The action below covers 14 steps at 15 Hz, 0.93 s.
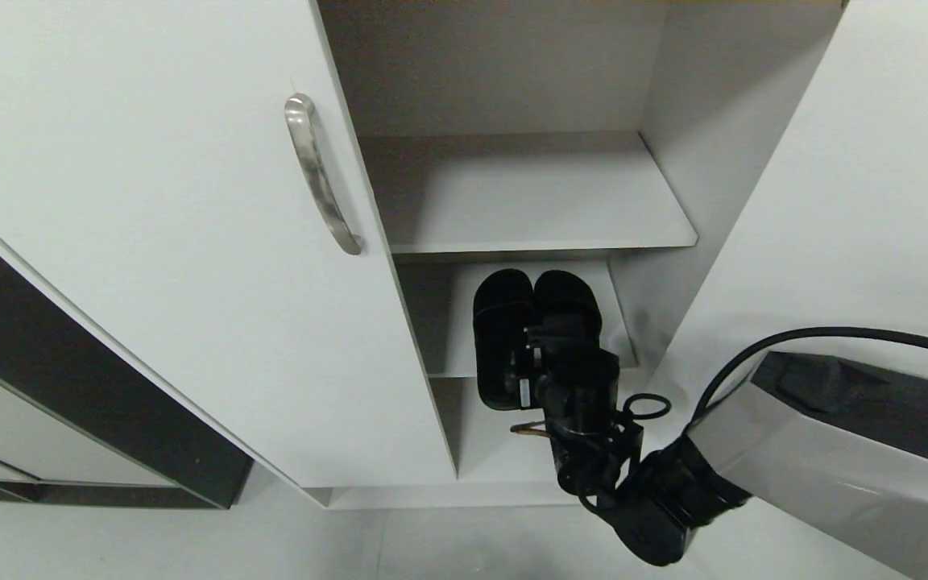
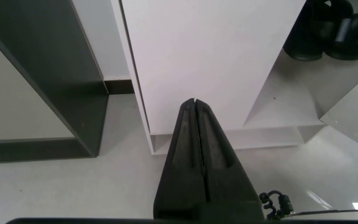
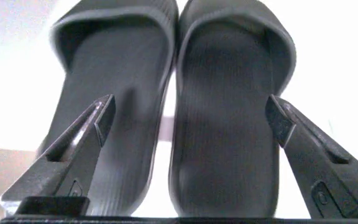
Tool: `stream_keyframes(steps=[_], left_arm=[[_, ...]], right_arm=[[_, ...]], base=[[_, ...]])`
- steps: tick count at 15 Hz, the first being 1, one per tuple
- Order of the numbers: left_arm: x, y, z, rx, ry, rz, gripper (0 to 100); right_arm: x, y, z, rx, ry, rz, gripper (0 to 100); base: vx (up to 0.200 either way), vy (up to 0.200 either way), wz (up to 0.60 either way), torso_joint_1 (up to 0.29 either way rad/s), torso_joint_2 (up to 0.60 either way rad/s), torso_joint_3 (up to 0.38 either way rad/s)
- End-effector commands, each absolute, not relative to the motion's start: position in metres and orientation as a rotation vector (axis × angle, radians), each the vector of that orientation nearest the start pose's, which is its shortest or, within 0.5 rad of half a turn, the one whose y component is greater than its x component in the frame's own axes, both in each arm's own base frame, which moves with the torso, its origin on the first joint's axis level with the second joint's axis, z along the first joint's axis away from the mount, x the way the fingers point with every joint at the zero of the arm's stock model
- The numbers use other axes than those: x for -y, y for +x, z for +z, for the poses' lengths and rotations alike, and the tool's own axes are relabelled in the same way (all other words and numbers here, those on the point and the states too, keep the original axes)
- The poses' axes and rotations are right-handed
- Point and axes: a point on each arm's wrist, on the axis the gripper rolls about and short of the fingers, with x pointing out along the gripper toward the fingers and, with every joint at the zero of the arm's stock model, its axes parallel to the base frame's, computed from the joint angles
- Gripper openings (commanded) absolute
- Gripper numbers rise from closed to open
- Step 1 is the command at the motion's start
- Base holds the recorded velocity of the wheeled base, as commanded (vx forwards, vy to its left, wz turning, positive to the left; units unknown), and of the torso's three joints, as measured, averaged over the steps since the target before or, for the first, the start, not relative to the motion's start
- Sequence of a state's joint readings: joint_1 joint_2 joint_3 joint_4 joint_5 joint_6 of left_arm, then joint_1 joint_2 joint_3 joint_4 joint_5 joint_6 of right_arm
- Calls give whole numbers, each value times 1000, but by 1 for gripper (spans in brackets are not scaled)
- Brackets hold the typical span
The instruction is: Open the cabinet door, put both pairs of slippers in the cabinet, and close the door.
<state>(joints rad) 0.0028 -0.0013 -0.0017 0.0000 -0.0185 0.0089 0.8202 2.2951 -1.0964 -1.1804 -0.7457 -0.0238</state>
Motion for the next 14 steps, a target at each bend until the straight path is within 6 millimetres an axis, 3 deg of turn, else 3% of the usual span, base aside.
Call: stream_keyframes(steps=[1,4,8,14], left_arm=[[0,-23,76,2,8,-15,0],[0,-23,76,2,9,-15,0],[0,-23,76,2,8,-15,0],[0,-23,76,2,8,-15,0]], right_arm=[[-298,262,106,0,-25,141,100],[-299,248,108,0,-25,169,100],[-300,247,108,0,-25,170,100],[-299,247,109,3,-23,170,100]], base=[[0,0,0,0,0,0],[0,0,0,0,0,0],[-200,0,0,6,0,2],[0,0,0,0,0,0]])
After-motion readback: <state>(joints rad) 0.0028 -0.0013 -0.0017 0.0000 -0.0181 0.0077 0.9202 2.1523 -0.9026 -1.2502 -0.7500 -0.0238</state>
